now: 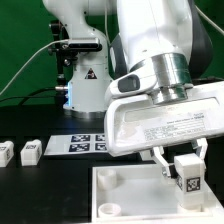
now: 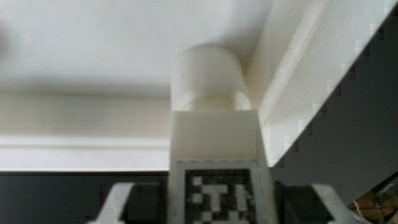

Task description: Assemble one leg

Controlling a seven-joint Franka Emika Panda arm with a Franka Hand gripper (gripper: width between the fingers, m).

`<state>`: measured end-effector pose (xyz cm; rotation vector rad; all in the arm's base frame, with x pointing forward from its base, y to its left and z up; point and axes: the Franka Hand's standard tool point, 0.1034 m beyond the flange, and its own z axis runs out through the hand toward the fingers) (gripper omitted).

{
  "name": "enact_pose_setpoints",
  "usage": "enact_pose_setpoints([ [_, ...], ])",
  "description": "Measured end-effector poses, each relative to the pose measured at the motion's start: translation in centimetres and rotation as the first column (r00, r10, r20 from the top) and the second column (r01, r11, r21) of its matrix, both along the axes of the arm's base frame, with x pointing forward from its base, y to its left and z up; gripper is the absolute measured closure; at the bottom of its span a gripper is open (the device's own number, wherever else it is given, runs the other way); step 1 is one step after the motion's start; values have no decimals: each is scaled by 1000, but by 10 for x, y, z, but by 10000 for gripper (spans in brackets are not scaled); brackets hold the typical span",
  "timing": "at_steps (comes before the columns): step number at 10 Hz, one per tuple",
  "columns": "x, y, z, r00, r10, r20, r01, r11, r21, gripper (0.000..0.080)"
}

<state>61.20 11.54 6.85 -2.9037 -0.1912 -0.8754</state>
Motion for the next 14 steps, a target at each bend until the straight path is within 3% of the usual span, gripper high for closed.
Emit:
enact_pose_setpoints([
  [5,-2,0,-3,999,-40,-10,40,999,-6,500],
  [6,-2,0,-3,999,-40,-10,40,999,-6,328],
  [7,-2,0,-3,999,-40,-10,40,999,-6,328],
  [8,-2,0,-3,999,-40,-10,40,999,-6,185],
  [14,-2,0,-3,999,-40,-11,40,999,-6,151],
])
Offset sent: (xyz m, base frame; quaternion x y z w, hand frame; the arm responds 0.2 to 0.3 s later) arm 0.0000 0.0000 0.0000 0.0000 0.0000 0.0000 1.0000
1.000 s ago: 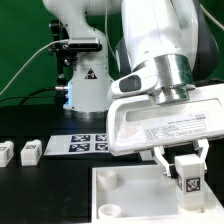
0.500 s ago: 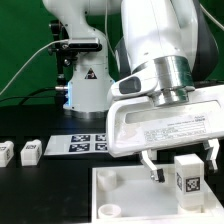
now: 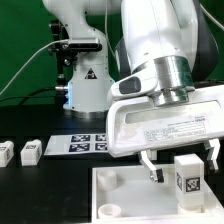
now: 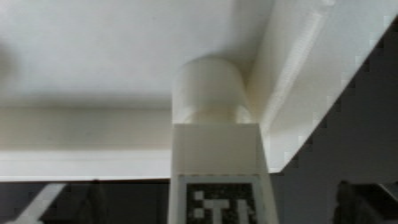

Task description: Assemble one leg

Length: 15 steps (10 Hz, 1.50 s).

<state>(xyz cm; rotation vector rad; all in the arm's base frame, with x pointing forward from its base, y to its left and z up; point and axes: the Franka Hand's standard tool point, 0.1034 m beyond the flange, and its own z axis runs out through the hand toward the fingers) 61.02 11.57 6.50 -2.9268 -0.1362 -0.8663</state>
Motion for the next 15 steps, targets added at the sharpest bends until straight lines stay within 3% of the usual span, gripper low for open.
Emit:
enact_pose_setpoints([
  [1,0,0,1,1000,-2,-14,2,1000,1,151],
  [3,3,1,32,999,2,-52,-2,1000,8,151],
  [5,10,5,46,987,11,-163,-9,1000,16,151],
  [6,18,2,51,988,1,-153,1,1000,17,151],
  [8,15,-2,46,927,14,-374,-6,1000,21,151],
  [9,21,-5,44,917,11,-398,-3,1000,21,151],
  [11,13,-1,31,825,27,-565,-12,999,30,151],
  [13,17,-2,19,832,16,-554,1,1000,29,151],
  [15,15,3,16,828,-3,-561,23,999,29,151],
])
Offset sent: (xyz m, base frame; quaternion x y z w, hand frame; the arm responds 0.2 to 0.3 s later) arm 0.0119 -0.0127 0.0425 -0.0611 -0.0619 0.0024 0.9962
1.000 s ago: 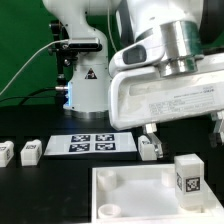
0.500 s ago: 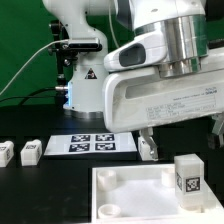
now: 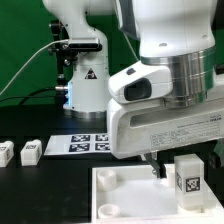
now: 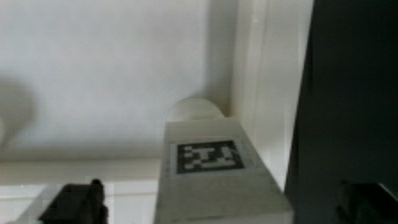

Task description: Assemble one leg

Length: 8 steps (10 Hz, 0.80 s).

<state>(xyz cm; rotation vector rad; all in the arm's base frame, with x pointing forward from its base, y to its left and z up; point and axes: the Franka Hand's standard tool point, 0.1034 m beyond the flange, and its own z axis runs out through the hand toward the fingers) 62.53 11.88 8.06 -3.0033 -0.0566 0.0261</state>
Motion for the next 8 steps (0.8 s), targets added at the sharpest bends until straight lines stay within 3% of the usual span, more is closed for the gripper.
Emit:
enact_pose_setpoints([
  [1,0,0,-1,1000,-1,6,1,1000,-1,151],
  [3,0,-1,-1,1000,-2,6,2,1000,-1,381],
  [4,0,-1,-1,1000,-2,6,2,1000,-1,381],
  [5,1,-3,-1,1000,-4,6,4,1000,-3,502],
  [8,1,-4,-2,999,-53,5,53,999,-3,502],
])
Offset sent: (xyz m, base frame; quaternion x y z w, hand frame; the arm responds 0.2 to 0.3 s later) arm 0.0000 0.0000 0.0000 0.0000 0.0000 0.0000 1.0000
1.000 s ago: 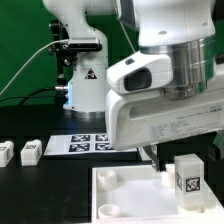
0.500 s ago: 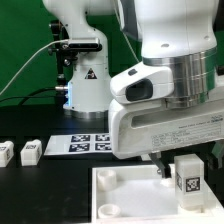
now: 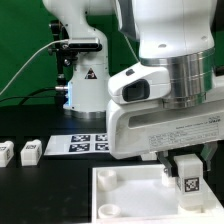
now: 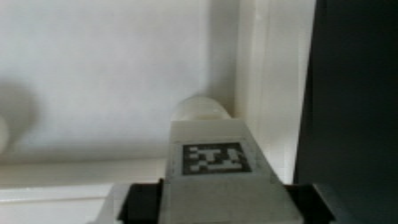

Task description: Assemble one leg

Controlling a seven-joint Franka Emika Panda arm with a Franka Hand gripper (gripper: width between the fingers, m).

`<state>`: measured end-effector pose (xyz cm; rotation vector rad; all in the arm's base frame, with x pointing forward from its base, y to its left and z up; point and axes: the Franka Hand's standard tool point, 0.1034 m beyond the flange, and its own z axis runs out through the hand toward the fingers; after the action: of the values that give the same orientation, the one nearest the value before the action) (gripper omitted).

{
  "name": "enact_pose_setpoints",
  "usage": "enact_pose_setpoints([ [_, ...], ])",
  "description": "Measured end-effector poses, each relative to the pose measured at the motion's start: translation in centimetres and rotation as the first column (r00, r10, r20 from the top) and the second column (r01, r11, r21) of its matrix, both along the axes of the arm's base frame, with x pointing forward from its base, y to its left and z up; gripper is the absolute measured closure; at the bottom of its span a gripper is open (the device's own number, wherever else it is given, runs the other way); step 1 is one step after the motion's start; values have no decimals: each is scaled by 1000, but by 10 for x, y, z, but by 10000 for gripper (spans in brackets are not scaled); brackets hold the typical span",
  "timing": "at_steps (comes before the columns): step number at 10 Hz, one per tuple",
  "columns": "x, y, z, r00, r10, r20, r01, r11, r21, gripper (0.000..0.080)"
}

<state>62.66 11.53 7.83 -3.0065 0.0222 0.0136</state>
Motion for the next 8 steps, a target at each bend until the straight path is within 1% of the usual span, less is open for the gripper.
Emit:
enact_pose_setpoints([
  [1,2,0,0,986,-166,5,166,986,-1,502],
  [2,2,1,0,932,-363,-7,363,932,-2,502],
  [3,2,2,-1,843,-537,-18,537,843,-4,502],
  [4,2,2,-1,739,-673,-32,673,739,4,502],
  [5,1,1,-1,558,-827,-70,829,558,29,502],
  [6,0,0,-1,450,-887,-104,893,449,35,502],
  [7,-1,4,-2,416,-902,-116,909,416,21,502],
  [8,-3,9,-1,381,-914,-136,923,385,-4,502],
])
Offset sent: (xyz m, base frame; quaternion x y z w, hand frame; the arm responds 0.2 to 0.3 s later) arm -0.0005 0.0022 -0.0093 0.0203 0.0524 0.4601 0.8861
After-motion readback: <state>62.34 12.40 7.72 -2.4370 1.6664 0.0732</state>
